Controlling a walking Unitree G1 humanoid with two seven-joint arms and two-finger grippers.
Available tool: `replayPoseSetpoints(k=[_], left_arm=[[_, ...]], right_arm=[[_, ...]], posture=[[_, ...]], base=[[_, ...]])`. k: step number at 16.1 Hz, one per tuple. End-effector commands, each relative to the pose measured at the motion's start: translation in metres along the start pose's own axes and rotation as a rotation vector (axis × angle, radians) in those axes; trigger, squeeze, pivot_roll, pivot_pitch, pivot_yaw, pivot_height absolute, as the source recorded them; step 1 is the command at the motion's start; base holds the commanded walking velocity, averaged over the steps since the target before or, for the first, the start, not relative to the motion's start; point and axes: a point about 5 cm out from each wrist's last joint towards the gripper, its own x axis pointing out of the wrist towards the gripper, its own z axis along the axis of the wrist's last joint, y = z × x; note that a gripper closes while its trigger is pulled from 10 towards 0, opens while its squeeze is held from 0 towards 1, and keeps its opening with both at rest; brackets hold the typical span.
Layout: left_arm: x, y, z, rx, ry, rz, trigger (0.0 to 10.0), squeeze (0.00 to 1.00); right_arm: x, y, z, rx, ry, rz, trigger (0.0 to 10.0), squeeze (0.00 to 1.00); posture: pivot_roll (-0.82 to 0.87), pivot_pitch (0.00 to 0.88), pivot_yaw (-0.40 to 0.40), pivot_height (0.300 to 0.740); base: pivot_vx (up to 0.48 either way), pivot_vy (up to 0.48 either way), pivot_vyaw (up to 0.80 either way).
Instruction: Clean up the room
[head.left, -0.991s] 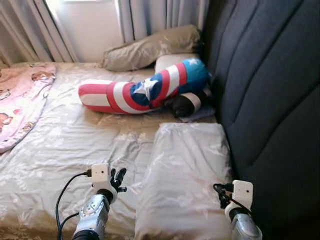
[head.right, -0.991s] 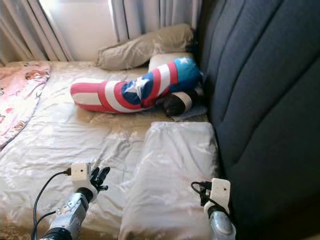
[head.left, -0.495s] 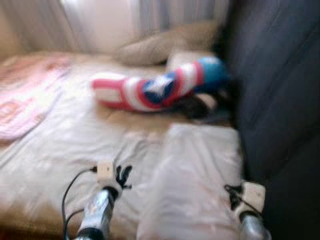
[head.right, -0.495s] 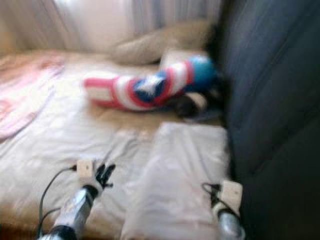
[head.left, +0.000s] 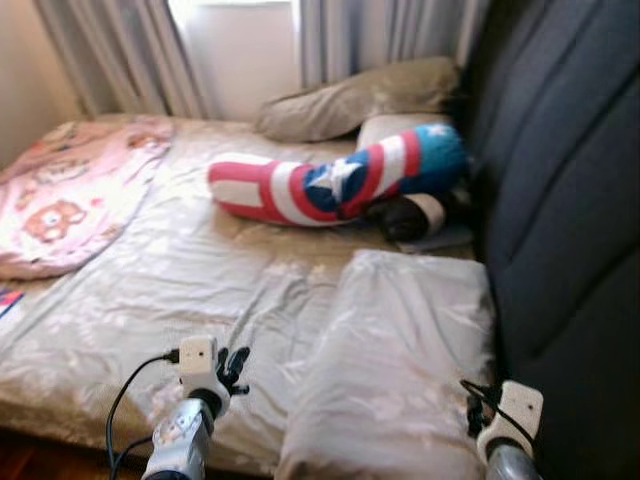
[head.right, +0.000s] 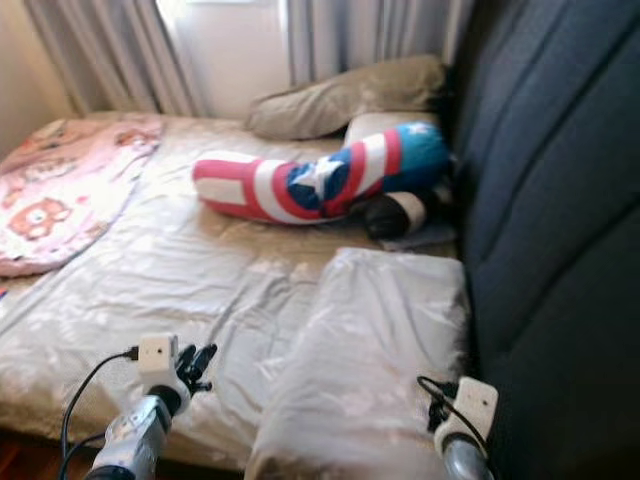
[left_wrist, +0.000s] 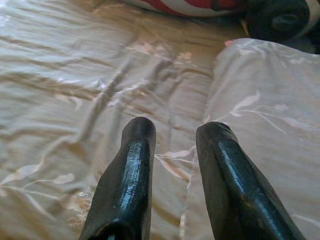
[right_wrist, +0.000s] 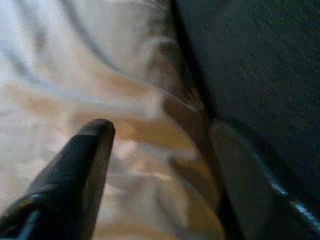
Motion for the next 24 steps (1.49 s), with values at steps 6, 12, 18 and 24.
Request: replayPoseSetpoints(k=[6, 12, 18, 24], left_arm=[[-0.007, 0.014, 0.002, 0.059, 0.009, -0.017, 10.0, 0.0], [-0.012, 0.023, 0.019, 0.127, -0.034, -0.064, 10.0, 0.0], [-0.006, 0.012, 0.07, 0.172, -0.179, -0.129, 10.0, 0.0], [-0.019, 0.016, 0.089, 0.219, -0.188, -0.146, 10.0, 0.0]], right_arm=[[-0.005, -0.007, -0.022, 0.104, 0.126, -0.072, 10.0, 0.15], [-0.002, -0.001, -0.014, 0.144, 0.101, -0.079, 10.0, 0.0], [-0.005, -0.017, -0.016, 0.137, 0.076, -0.163, 10.0, 0.0], [-0.015, -0.013, -0.043, 0.136, 0.182, -0.097, 10.0, 0.0]], posture=[[-0.01, 0.036, 0.069, 0.74], [0.03, 0.093, 0.145, 0.74], [0.06, 0.151, 0.185, 0.74], [0.1, 0.187, 0.21, 0.74]], base=[[0.0, 0.0, 0.0], [0.0, 0.0, 0.0], [0.0, 0.0, 0.0], [0.0, 0.0, 0.0]])
